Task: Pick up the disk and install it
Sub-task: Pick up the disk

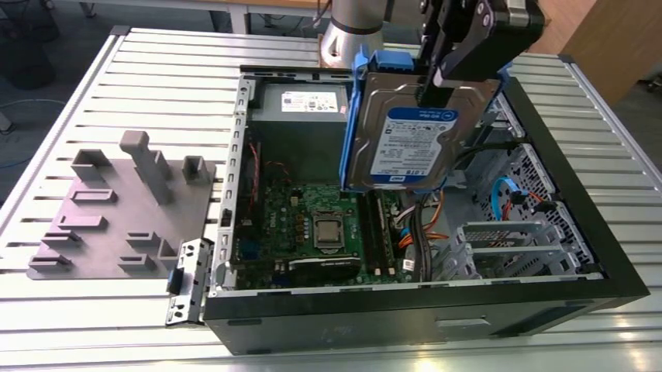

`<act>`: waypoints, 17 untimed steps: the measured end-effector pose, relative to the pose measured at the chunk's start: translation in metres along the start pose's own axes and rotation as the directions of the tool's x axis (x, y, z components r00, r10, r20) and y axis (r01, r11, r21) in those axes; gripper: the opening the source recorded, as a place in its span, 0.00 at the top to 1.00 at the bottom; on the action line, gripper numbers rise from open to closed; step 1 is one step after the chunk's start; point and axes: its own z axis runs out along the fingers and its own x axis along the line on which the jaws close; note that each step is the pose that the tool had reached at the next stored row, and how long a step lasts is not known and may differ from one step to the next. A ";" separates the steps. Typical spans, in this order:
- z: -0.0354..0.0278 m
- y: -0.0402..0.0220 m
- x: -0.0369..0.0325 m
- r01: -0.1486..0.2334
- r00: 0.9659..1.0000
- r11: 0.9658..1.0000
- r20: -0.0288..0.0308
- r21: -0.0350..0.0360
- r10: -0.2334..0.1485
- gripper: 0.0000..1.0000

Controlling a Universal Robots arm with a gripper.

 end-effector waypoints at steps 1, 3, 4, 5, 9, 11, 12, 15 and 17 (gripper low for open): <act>0.0000 0.0000 0.0012 0.000 1.000 1.000 0.000 0.000 0.000 0.65; 0.0000 -0.0001 0.0035 0.000 1.000 1.000 0.000 0.000 0.000 0.65; -0.0001 -0.0001 0.0048 0.000 1.000 1.000 0.000 0.000 0.000 0.65; -0.0001 -0.0002 0.0059 0.000 1.000 1.000 0.000 0.000 0.000 0.65; -0.0002 -0.0003 0.0107 0.000 1.000 1.000 -0.001 0.000 0.000 0.65; -0.0003 -0.0003 0.0134 0.000 1.000 1.000 -0.001 0.000 0.000 0.65; -0.0004 -0.0004 0.0146 0.000 1.000 1.000 -0.001 0.000 0.000 0.65; -0.0004 -0.0005 0.0180 0.000 1.000 1.000 -0.001 0.000 0.000 0.65; -0.0005 -0.0005 0.0203 0.000 1.000 1.000 -0.001 0.000 0.000 0.65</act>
